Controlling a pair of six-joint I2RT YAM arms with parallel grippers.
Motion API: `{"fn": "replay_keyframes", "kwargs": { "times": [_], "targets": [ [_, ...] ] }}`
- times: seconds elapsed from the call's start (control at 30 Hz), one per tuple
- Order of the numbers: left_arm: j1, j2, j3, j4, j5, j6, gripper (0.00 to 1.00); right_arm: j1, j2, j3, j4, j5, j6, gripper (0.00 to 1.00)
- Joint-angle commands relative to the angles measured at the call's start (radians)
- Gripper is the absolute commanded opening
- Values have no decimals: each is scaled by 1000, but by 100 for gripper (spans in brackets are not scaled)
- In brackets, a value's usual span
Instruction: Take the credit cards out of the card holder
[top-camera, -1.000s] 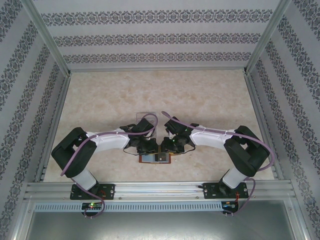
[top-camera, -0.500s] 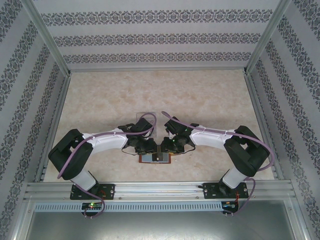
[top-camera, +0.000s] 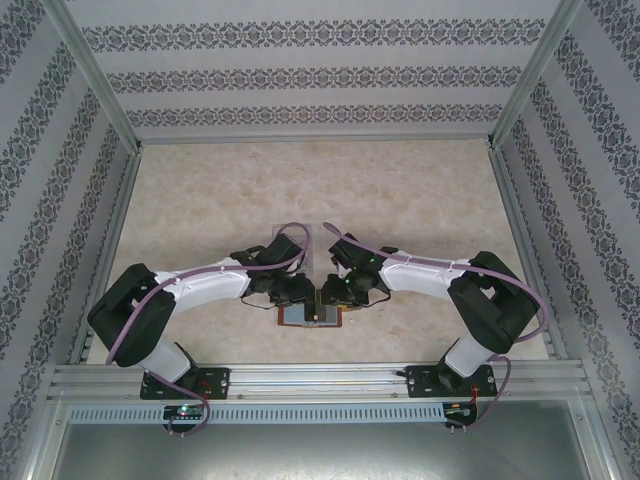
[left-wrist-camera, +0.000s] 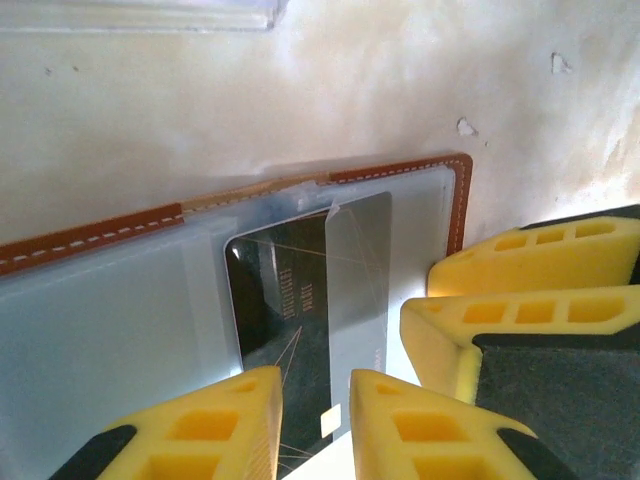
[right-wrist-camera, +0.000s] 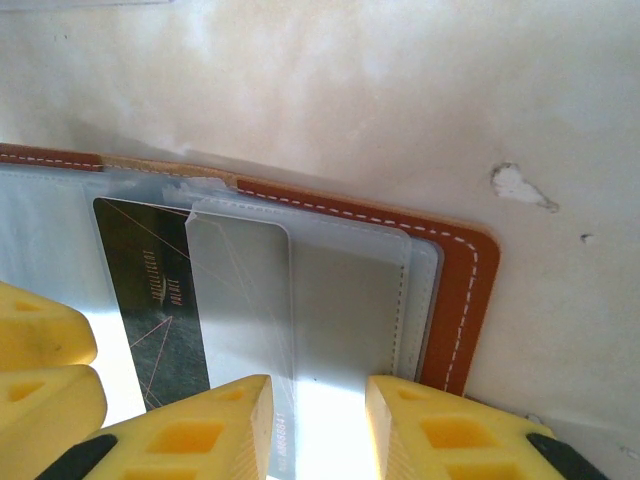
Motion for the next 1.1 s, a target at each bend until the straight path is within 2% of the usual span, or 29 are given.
{"fn": "replay_keyframes", "kwargs": {
  "times": [0.0,0.3,0.73,1.07],
  "targets": [
    [20,-2,-7,-52,-36,10,28,13,25,0,-39,31,-12,34],
    [20,78,-18,15,23,-4,28,13,23,1,-42,32,-12,34],
    [22,57,-27,78,60,-21,22,13,24,-4,-39,31,-12,34],
    [22,22,4,-17,30,8,12,13,25,-6,-40,32,-13,33]
  ]
}}
